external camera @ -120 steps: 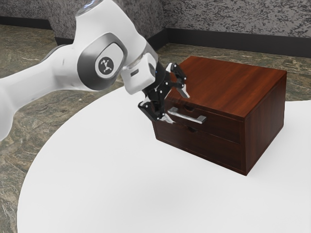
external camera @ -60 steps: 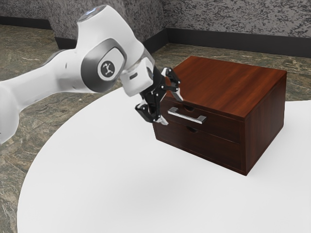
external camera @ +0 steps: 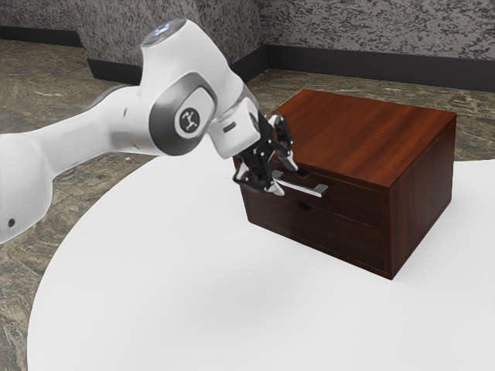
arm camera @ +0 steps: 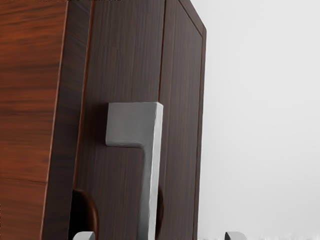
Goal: Pull the drawer handle with one arm to open the drawer
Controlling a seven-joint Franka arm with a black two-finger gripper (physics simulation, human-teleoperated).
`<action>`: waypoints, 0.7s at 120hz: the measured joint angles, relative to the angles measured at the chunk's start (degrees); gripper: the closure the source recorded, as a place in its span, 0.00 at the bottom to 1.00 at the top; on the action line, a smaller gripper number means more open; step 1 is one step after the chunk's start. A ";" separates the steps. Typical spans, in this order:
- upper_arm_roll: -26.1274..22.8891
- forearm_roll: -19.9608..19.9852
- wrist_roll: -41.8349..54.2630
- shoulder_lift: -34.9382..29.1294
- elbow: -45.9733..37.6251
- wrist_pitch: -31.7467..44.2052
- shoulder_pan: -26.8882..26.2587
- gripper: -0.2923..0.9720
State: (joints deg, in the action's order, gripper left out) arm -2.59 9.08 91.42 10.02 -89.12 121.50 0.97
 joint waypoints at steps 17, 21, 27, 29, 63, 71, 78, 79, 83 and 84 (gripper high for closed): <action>-0.53 -3.27 -0.79 0.36 -0.02 1.58 -0.92 0.57; -0.55 -3.65 -0.96 0.61 -0.02 1.89 -0.92 0.57; -0.57 -4.04 -1.18 1.04 -0.02 2.27 -0.94 0.58; -0.58 -4.13 -1.26 1.21 -0.02 2.38 -0.95 0.58; -0.43 -4.85 -2.15 2.78 0.08 3.50 -0.92 0.61; -0.37 -4.87 -2.30 3.17 0.09 3.62 -0.90 0.66; -0.33 -4.78 -2.31 3.46 0.13 3.68 -0.87 0.70; -0.32 -4.77 -2.31 3.50 0.20 3.68 -0.87 0.71; -0.29 -4.72 -2.29 3.62 0.38 3.67 -0.89 0.72; -0.29 -4.71 -2.28 3.63 0.42 3.67 -0.88 0.72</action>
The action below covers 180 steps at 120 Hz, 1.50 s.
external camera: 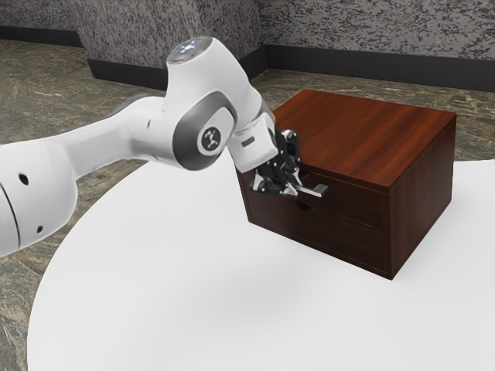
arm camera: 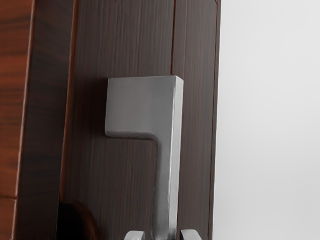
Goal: Pull the drawer handle with one arm to open the drawer
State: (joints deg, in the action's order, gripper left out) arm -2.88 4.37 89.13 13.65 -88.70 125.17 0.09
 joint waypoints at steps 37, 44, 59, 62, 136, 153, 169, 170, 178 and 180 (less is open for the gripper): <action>0.07 -0.01 -0.39 -0.84 -0.60 -0.04 0.10 0.73; 0.07 0.00 -0.45 -1.37 -1.31 -0.06 0.10 0.72; 0.04 0.02 -0.57 -2.98 -3.21 -0.05 0.10 0.72; 0.05 0.02 -0.59 -3.20 -3.53 -0.05 0.09 0.71; 0.05 0.02 -0.90 -9.01 -10.26 0.17 0.10 0.74; 0.02 0.01 -0.94 -10.37 -12.19 0.19 0.14 0.74; 0.01 -0.04 -0.96 -11.95 -14.09 0.19 0.14 0.74; 0.03 -0.03 -0.96 -12.11 -14.24 0.18 0.12 0.75; 0.07 -0.05 -0.98 -13.05 -15.19 0.17 0.08 0.75; 0.07 -0.05 -0.98 -13.22 -15.39 0.16 0.09 0.75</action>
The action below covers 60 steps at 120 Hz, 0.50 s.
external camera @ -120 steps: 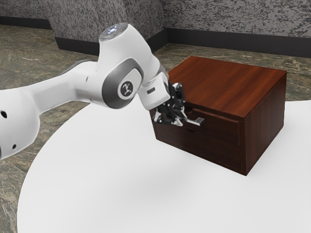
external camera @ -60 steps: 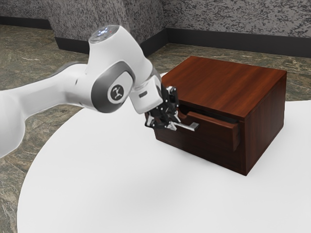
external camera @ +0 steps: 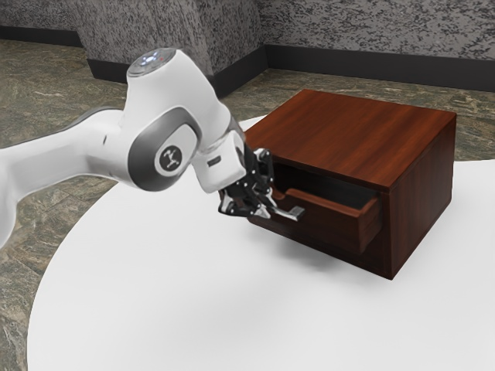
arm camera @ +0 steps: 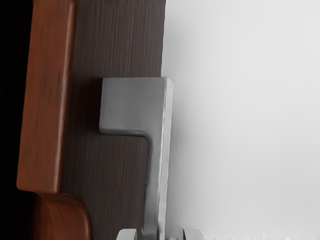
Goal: Pull the drawer handle with one arm to open the drawer
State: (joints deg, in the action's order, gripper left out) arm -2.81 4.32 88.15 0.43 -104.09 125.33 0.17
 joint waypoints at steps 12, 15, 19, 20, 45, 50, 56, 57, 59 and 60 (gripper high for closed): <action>0.00 0.01 -0.02 -1.30 -1.48 0.00 0.00 0.75; 0.01 0.02 -0.02 -1.70 -1.91 0.00 0.00 0.75; 0.02 0.03 -0.03 -2.14 -2.44 0.00 -0.01 0.75; 0.02 0.03 -0.03 -2.27 -2.57 0.00 -0.01 0.75; 0.38 0.02 -0.05 -5.11 -5.59 -0.01 -0.29 0.75; 0.53 0.00 -0.05 -5.79 -6.33 -0.01 -0.28 0.75; 0.59 0.00 -0.05 -6.48 -7.21 0.01 -0.12 0.75; 0.60 -0.01 -0.05 -6.62 -7.37 0.01 -0.10 0.75; 0.60 -0.01 -0.06 -6.86 -7.65 0.01 -0.06 0.75; 0.61 -0.01 -0.06 -6.98 -7.80 0.02 -0.05 0.75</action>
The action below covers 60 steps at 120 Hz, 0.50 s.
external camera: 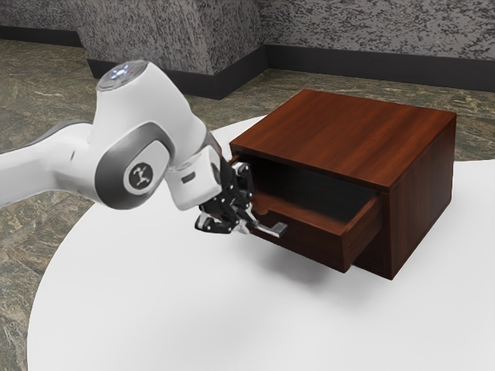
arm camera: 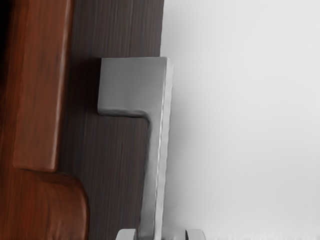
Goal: Pull the drawer handle with one arm to open the drawer
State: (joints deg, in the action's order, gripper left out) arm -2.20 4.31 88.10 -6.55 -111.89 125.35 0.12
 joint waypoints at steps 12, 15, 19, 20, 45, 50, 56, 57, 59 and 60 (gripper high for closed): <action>0.02 0.01 -0.02 -2.00 -2.56 0.56 0.02 0.74; 0.02 0.02 -0.02 -2.47 -3.09 0.67 0.02 0.74; 0.01 0.03 -0.03 -3.10 -3.70 0.79 0.03 0.74; 0.01 0.03 -0.03 -3.25 -3.81 0.82 0.04 0.74; 0.01 0.12 -0.10 -6.91 -7.30 1.28 0.05 0.75; 0.01 0.13 -0.11 -7.67 -8.01 1.32 0.05 0.75; 0.01 0.14 -0.12 -8.54 -8.88 1.37 0.05 0.75; 0.01 0.14 -0.13 -8.70 -9.06 1.38 0.05 0.75; 0.01 0.14 -0.13 -9.01 -9.40 1.40 0.05 0.75; 0.01 0.15 -0.13 -9.15 -9.54 1.40 0.05 0.75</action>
State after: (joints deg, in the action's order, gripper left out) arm -2.20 4.46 87.96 -15.70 -121.43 126.76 0.17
